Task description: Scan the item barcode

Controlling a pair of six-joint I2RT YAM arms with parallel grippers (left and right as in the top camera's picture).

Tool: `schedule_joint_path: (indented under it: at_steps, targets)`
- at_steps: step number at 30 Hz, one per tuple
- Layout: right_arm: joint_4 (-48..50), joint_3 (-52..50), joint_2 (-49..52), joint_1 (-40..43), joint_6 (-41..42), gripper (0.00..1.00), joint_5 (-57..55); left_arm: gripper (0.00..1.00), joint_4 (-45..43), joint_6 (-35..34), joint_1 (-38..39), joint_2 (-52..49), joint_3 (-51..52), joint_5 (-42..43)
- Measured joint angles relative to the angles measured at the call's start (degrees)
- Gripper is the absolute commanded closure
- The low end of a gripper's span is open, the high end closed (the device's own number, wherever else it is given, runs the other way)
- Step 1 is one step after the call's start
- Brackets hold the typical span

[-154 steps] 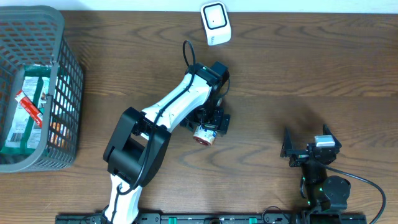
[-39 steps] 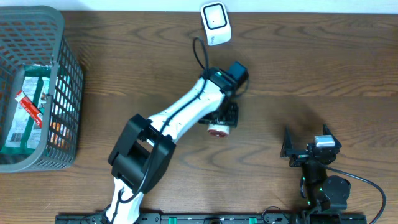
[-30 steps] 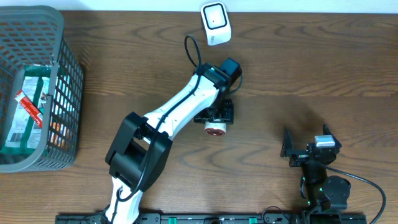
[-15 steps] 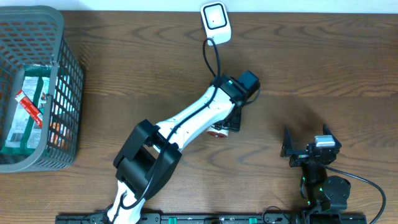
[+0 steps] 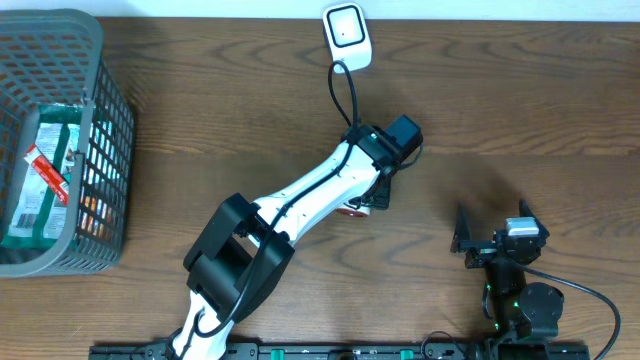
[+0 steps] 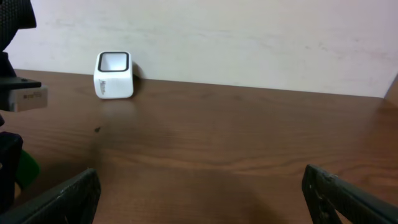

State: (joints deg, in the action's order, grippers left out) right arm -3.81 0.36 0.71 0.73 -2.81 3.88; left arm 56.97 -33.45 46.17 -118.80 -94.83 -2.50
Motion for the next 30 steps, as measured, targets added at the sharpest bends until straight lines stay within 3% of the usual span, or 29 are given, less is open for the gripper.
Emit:
schedule_joint_path:
  at_steps: [30]
  targets:
    - [0.0,0.0,0.0,0.0,0.0,0.01,0.0,0.37,-5.77,-1.11,-1.81,-0.57,6.32,1.09]
